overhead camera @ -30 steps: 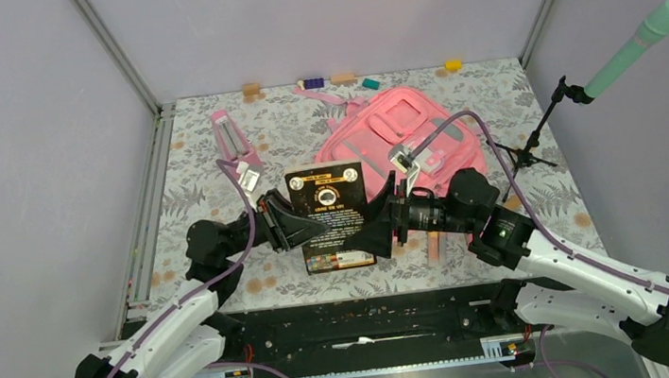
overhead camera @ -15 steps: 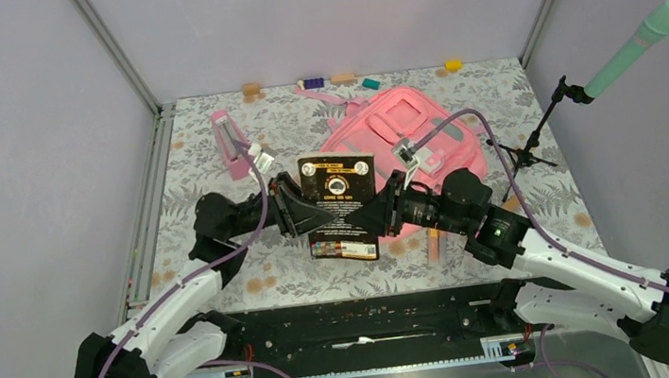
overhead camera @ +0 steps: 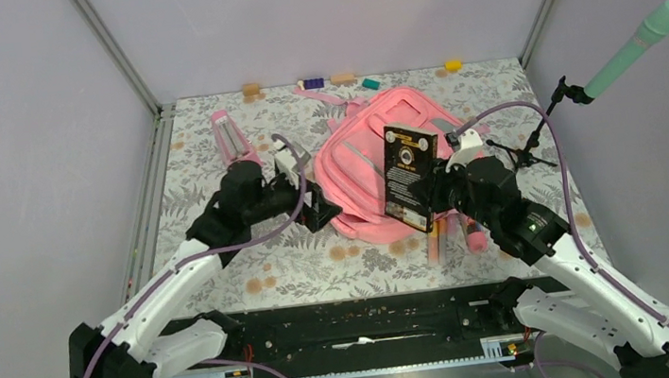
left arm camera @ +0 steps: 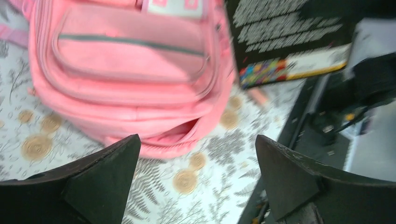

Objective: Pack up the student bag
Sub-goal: Pick up the book from the center of the board, then place the book in the student bag.

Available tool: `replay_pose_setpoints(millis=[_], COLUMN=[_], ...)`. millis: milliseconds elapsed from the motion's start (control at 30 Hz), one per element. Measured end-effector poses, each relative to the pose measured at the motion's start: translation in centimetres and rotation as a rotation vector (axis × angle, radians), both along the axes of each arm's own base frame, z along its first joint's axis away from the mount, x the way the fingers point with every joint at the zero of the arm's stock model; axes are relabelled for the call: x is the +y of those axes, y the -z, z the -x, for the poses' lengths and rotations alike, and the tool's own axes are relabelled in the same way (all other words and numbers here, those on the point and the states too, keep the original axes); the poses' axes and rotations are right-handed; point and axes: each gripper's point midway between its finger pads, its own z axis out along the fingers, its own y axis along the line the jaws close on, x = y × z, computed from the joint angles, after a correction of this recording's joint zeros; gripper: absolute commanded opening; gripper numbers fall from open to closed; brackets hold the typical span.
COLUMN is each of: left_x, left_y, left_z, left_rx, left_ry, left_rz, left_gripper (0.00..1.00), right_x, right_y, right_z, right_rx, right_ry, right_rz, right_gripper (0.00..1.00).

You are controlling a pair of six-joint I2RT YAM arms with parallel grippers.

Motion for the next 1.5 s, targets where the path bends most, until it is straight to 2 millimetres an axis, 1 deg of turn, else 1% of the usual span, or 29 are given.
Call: replay_pose_setpoints(millis=[100,233,333,433,500,667,767,867,1067,1100,1133,1267,1300,1367,1400,1500], left_x=[-0.2,-0.9,-2.2,-3.5,-3.9,-4.3,-4.5,-4.6,-4.5,-4.5,-4.5,-4.4,-4.3,-4.2,-4.1,-4.2], left_y=[3.9,7.4,8.5,9.7,10.9,13.6,14.5,15.3,16.6,16.7,16.7,16.7,16.9,17.4,17.6,17.9], left_z=[-0.7,-1.5,-2.4,-3.5,-3.9,-4.3,-4.9,-6.0,-7.3,-7.3,-7.6,-8.5,-8.8,-9.2,-9.6,-10.1], left_rx=[-0.005,-0.043,-0.087,-0.122,-0.133,-0.148,-0.163,-0.195,-0.233,-0.234,-0.245,-0.273,-0.283,-0.282,-0.291,-0.289], left_ry=[-0.013,-0.001,0.03,0.064,0.085,0.124,0.118,0.086,0.05,0.05,0.042,0.002,-0.011,-0.03,-0.038,-0.064], left_rz=[-0.154,-0.328,-0.412,-0.481,-0.525,-0.623,-0.667,-0.709,-0.769,-0.771,-0.776,-0.787,-0.8,-0.812,-0.831,-0.845], left_gripper=[0.97,0.97,0.97,0.98,0.98,0.98,0.96,0.94,0.94,0.92,0.88,0.43,0.32,0.08,0.0,0.0], right_x=[-2.3,-4.4,-5.3,-5.4,-5.5,-5.6,-5.4,-5.4,-5.4,-5.4,-5.4,-5.6,-5.7,-5.7,-5.8,-6.0], right_y=[1.3,2.2,2.1,1.6,1.2,0.4,0.2,0.4,1.0,1.0,1.1,1.4,1.4,1.5,1.6,1.8], right_z=[-0.8,-1.2,-1.0,-0.4,0.0,0.8,1.1,1.3,1.9,1.9,2.0,2.4,2.5,2.6,2.6,2.9], right_rx=[0.042,0.079,0.083,0.076,0.069,0.046,0.045,0.05,0.07,0.071,0.073,0.082,0.082,0.083,0.087,0.096], right_ry=[0.081,0.155,0.183,0.18,0.177,0.172,0.162,0.154,0.141,0.14,0.139,0.14,0.14,0.141,0.142,0.144], right_rz=[0.044,0.069,0.063,0.04,0.021,-0.022,-0.038,-0.041,-0.035,-0.035,-0.035,-0.031,-0.03,-0.029,-0.026,-0.02], right_gripper=[0.0,0.0,0.0,0.0,0.0,0.0,0.0,0.0,0.0,0.0,0.0,0.0,0.0,0.0,0.0,0.0])
